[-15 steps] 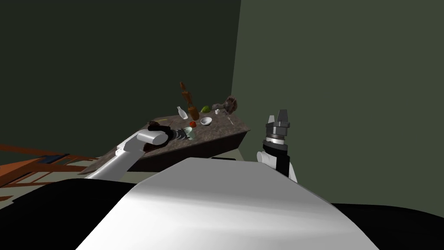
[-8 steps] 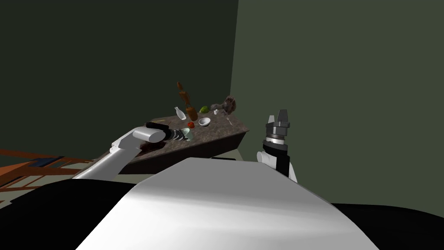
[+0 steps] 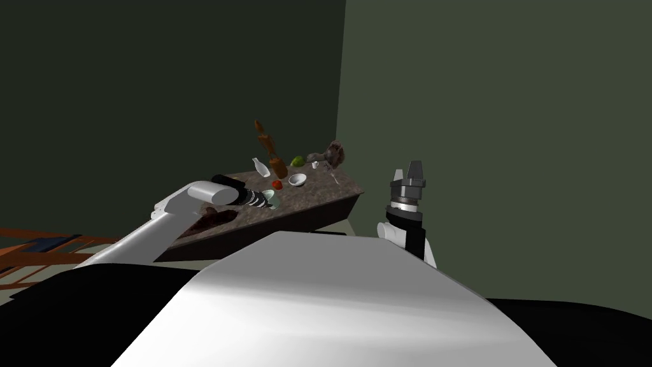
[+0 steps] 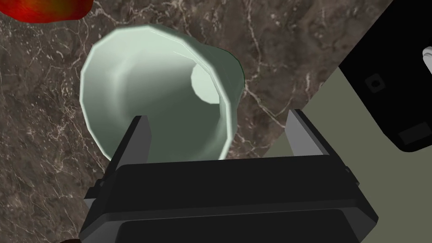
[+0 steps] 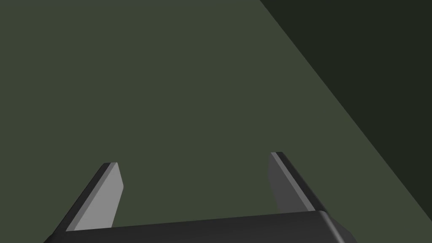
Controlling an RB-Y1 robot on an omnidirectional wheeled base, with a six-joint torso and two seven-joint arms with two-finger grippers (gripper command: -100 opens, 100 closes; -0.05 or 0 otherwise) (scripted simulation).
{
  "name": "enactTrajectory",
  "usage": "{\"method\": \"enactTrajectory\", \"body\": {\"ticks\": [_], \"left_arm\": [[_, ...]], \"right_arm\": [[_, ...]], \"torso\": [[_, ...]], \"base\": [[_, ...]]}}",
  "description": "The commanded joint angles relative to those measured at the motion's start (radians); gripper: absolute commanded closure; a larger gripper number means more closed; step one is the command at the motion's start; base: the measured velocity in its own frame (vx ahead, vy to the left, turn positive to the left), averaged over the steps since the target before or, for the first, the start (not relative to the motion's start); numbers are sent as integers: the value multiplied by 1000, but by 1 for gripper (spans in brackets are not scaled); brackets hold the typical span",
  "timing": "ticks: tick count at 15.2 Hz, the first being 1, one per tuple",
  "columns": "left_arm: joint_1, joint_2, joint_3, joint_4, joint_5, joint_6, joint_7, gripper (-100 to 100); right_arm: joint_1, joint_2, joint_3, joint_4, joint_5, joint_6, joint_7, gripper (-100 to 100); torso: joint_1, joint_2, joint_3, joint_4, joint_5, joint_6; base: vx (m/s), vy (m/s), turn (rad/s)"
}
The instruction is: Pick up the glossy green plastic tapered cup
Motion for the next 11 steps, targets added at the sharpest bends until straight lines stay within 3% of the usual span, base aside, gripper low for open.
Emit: {"method": "enactTrajectory", "body": {"ticks": [1,3,8,10,11], "left_arm": [[-4,14,5,5,15,34,23,-100],[-7,26,10,9,28,59,39,-100],[-12,-18,-22,73,-16,2,-17,-100],[-10,-16,-20,64,-14,7,-9,-100],[-10,-18,-22,67,-16,4,-12,100]], "right_arm": [[0,0,0,0,0,0,0,0],[0,0,0,0,0,0,0,0],[0,0,0,0,0,0,0,0],[0,0,0,0,0,0,0,0],[0,0,0,0,0,0,0,0]], "torso": [[0,0,0,0,0,0],[0,0,0,0,0,0],[2,2,1,0,1,0],[2,2,1,0,1,0],[2,2,1,0,1,0]], "base": [[28,-29,-14],[24,-26,-16],[8,-14,-36],[5,-8,-15],[0,0,0]]}}
